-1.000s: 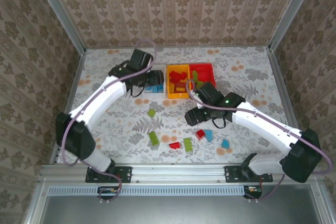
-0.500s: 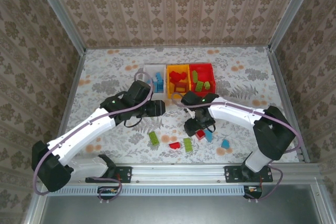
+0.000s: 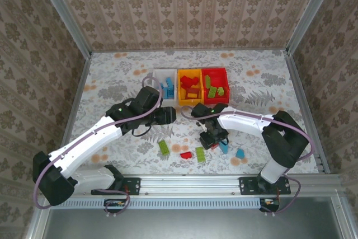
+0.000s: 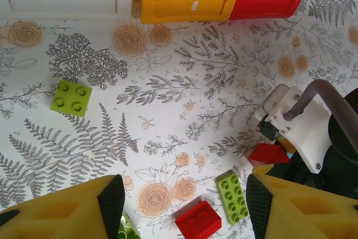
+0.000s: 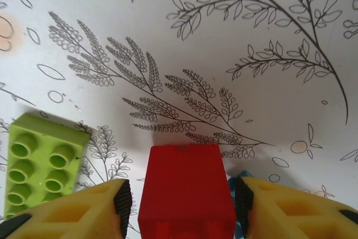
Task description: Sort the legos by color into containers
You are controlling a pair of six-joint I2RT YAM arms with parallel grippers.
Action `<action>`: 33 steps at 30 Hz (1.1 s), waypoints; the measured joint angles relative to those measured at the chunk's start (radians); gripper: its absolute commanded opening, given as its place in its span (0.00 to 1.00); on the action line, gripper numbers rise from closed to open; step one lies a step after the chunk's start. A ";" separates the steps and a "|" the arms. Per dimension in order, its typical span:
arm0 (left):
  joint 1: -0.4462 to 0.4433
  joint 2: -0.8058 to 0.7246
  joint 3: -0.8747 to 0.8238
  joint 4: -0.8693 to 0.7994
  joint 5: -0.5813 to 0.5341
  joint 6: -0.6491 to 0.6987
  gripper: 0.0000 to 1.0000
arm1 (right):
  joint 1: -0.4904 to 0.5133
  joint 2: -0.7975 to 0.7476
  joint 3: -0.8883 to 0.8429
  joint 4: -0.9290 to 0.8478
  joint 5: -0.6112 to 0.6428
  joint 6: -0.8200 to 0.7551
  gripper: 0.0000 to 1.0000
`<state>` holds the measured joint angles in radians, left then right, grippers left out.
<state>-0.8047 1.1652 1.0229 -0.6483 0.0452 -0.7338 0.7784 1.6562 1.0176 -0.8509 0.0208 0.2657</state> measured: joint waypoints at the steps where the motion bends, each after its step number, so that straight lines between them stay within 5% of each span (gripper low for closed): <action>1: 0.000 0.000 0.000 0.000 0.000 0.000 0.62 | 0.001 0.000 -0.002 -0.002 0.001 0.001 0.52; 8: 0.000 0.000 0.000 0.006 0.000 0.000 0.62 | 0.002 -0.008 -0.005 -0.007 0.017 0.018 0.26; 19: -0.013 0.000 0.067 -0.009 -0.075 0.005 0.61 | -0.112 -0.078 0.237 0.066 0.011 0.038 0.22; 25: -0.014 0.002 0.118 -0.010 -0.102 0.027 0.61 | -0.230 0.141 0.499 0.174 -0.039 0.060 0.22; 33: -0.020 0.020 0.138 -0.010 -0.117 0.032 0.61 | -0.250 0.465 0.847 0.101 -0.012 0.064 0.26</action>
<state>-0.8246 1.1854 1.1610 -0.6579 -0.0719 -0.7021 0.5282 2.1216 1.8645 -0.7502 0.0086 0.3302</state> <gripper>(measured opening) 0.612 0.332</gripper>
